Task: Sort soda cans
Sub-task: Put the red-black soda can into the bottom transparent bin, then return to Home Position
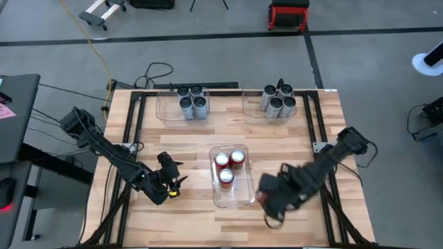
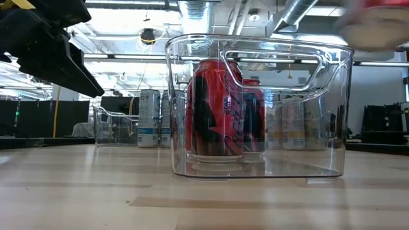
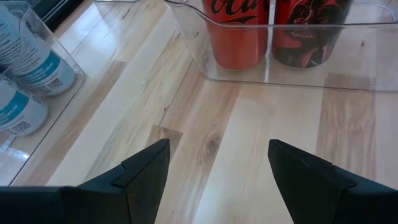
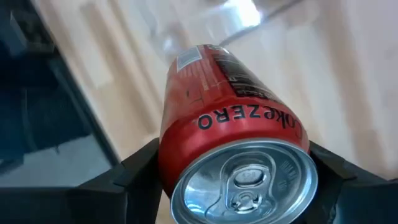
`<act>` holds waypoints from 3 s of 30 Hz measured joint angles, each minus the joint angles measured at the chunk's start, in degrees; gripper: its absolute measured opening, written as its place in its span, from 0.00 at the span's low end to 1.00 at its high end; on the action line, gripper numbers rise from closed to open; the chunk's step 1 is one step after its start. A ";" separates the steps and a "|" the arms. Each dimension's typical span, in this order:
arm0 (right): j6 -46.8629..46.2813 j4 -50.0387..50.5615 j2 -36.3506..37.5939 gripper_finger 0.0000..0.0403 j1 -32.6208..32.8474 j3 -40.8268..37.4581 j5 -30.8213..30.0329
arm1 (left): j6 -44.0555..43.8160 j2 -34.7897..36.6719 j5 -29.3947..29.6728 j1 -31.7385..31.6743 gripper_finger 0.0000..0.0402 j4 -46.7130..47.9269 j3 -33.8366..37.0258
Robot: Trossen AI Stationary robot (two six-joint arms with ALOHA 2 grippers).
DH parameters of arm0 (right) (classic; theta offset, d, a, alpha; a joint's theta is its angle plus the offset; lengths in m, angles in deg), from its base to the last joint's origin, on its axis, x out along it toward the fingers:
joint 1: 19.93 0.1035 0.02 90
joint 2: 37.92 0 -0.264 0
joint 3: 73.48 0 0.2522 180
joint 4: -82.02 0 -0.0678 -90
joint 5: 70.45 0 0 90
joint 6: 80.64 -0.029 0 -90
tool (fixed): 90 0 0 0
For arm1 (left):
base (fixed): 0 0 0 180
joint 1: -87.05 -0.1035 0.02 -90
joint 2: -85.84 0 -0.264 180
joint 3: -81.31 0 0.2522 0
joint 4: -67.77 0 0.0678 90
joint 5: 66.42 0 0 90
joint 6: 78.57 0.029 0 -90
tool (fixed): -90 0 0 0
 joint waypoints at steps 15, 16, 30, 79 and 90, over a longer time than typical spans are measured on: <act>23.48 -4.47 -4.56 0.71 -15.91 3.26 0.24 | 1.86 0.00 -0.98 0.04 0.67 -0.28 0.00; 24.78 -4.61 -5.19 0.71 -16.49 3.26 0.51 | 1.97 0.00 -0.99 0.04 0.67 -0.51 -0.02; 35.13 -6.06 -16.85 0.71 -20.20 3.24 1.59 | 3.08 0.00 -1.04 0.07 0.67 -2.69 -0.02; 28.71 -10.65 -5.35 0.82 -8.29 1.03 -12.08 | 8.57 0.02 -0.15 -2.20 0.67 -6.31 -1.30; 20.47 -7.10 -5.13 0.74 -9.64 1.07 -33.03 | 13.20 0.02 -0.20 -3.41 0.65 -2.00 -6.77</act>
